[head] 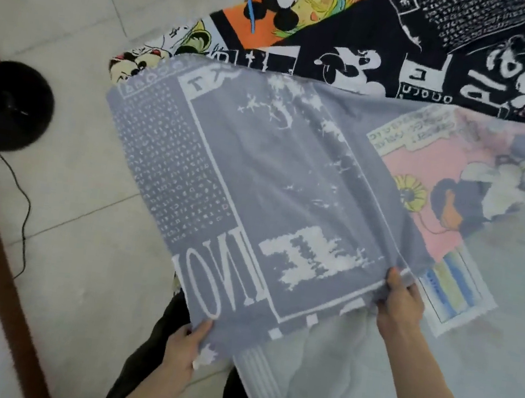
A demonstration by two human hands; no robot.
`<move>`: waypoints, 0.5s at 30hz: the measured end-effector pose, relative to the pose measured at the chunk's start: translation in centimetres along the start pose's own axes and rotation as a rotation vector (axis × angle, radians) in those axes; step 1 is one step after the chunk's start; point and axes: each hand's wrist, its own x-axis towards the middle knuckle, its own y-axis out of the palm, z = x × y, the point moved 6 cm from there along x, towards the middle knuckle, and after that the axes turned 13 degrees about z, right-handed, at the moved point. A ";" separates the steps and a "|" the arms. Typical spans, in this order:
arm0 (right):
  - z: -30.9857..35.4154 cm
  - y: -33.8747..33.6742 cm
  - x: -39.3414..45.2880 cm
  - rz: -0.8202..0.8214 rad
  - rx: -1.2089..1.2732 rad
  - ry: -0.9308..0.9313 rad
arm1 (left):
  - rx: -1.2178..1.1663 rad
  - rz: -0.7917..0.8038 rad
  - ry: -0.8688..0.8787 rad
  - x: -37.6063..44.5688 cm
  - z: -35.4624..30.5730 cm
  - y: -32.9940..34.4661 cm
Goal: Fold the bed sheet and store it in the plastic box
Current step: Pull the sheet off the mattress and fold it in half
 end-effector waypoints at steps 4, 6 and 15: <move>-0.6 -2.1 1.5 -0.001 -0.077 0.046 | -0.049 -0.027 0.092 0.5 2.4 1.2; -1.1 -2.7 1.7 0.030 -0.088 0.014 | -0.040 -0.062 0.136 0.8 3.2 1.7; -2.1 -6.9 -0.8 -0.161 -0.281 0.007 | 0.013 -0.087 0.077 1.1 8.2 2.1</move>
